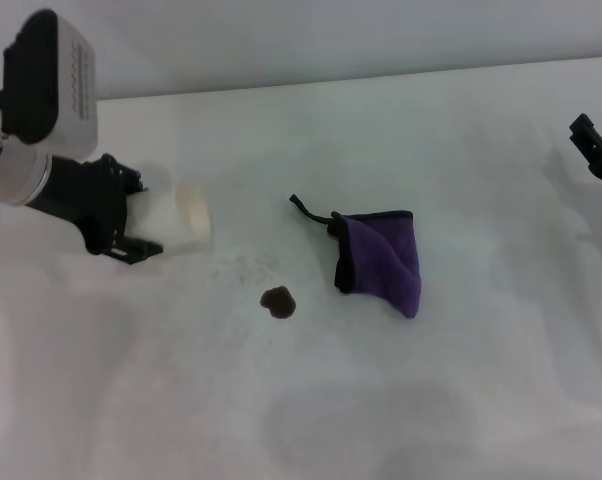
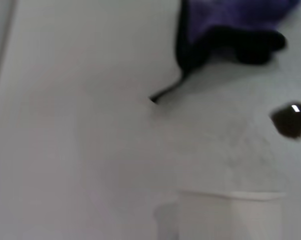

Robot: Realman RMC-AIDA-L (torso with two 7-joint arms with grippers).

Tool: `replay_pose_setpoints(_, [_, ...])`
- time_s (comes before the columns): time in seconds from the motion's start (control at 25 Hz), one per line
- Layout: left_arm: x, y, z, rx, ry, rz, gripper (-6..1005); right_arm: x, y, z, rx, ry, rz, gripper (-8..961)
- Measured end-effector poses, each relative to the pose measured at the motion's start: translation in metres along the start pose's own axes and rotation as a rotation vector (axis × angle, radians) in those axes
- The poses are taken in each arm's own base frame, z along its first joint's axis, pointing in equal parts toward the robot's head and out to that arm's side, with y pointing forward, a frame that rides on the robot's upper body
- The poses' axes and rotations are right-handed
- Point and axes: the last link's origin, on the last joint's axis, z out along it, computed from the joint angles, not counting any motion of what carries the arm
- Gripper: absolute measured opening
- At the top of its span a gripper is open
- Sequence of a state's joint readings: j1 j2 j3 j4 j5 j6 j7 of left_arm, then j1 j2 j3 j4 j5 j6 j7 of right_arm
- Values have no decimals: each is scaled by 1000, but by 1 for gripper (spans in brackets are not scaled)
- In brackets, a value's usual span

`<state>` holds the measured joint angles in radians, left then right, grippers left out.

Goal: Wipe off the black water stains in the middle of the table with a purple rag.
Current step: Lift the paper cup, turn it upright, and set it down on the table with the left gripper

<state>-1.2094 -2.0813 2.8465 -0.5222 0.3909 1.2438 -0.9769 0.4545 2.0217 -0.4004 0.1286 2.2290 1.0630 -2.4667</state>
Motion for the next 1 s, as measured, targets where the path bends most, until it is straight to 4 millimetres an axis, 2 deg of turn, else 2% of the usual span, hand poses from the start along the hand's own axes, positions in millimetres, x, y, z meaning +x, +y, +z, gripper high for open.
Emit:
replay_pose_setpoints(0.24, [-2,1,1,48,77,-79,668,-1,0,1,-2,-2,-2,874])
replay_pose_setpoints(0.48, [-9,6,5,163,256,-247,664,-2,-3,4,15,11,-14,874])
replay_pose_setpoints(0.72, [-24,29,24,267,418,-389,663,-5,-7,7,28,19,-32,874])
replay_pose_setpoints(0.96, [-38,56,43,467,551,-508,662,-9,-10,10,32,25,-56,874])
replay_pose_setpoints(1.0, [-44,66,47,538,584,-573,662,-9,-10,10,32,24,-58,874])
